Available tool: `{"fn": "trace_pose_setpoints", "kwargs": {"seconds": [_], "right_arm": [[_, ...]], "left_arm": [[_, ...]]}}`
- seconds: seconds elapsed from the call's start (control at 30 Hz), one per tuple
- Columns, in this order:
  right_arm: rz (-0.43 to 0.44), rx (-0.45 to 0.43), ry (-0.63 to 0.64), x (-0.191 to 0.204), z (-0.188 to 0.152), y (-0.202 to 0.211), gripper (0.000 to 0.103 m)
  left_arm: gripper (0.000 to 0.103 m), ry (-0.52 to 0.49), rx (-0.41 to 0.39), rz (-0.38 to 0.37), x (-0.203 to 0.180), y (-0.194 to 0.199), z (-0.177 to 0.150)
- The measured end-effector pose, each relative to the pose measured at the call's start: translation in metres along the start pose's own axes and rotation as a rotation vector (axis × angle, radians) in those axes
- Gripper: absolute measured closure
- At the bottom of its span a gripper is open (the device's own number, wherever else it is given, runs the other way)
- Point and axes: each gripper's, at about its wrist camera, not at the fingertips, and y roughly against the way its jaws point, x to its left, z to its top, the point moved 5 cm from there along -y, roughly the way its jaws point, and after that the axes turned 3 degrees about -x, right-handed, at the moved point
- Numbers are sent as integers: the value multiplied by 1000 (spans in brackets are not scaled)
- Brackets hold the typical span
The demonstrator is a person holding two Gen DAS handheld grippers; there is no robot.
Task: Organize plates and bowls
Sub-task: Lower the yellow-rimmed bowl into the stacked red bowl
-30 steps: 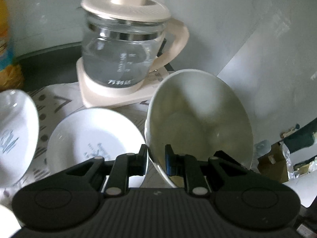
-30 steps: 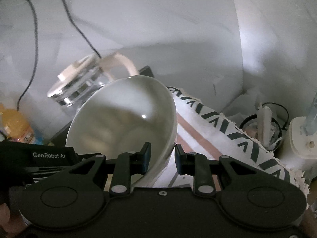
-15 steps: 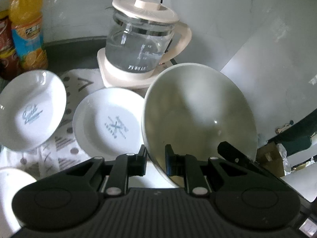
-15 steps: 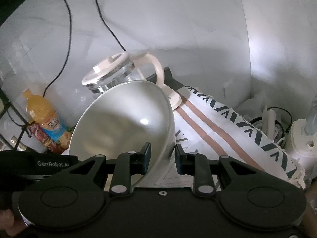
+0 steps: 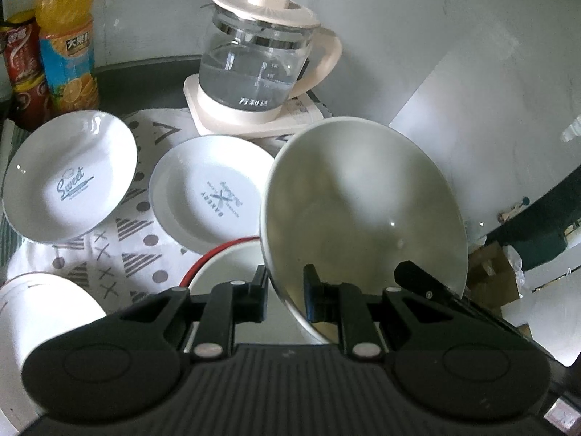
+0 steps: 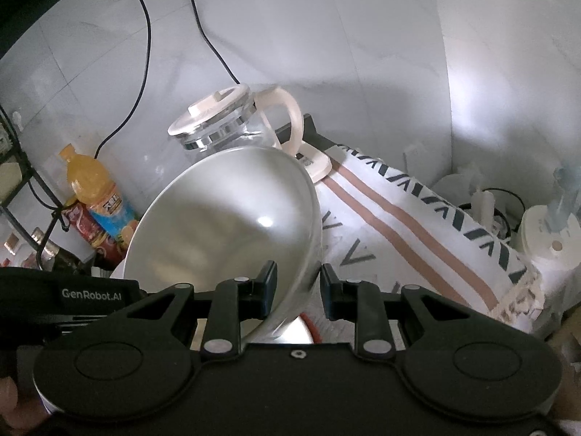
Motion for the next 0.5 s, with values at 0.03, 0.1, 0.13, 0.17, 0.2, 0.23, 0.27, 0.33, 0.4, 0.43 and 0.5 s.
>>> {"fn": "trace_pose_setpoints", "kwargs": {"seconds": [0.03,0.1,0.13,0.17,0.2,0.23,0.27,0.33,0.4,0.43,0.5], "right_arm": [[-1,1,0,0,-2,2,77],[-4,9,3,2,-7,4,77],[-4,12,4,2,-9,5,77],[-6,17,5,3,-11,6,77],[-7,19,7,4,-14,7,77],[-9,22,8,4,-16,8,77],[-11,24,8,5,-18,9,77],[-18,33,11,7,-22,10,77],[-25,42,17,7,-26,10,77],[-29,51,19,7,-28,10,77],[-34,70,20,6,-32,7,77]], "left_arm": [[86,-1,4,-1,2,1,-3],[86,-1,13,-1,4,2,-7],[86,-2,19,-1,6,2,-9],[85,-4,25,-2,7,2,-12],[85,-5,31,-3,9,2,-15],[85,-7,38,-3,10,2,-17],[86,-9,45,-4,11,1,-19],[85,-6,60,-7,14,-3,-24],[85,1,80,-7,17,-7,-29],[86,2,89,-6,19,-9,-31],[86,-3,95,-4,20,-12,-34]]}}
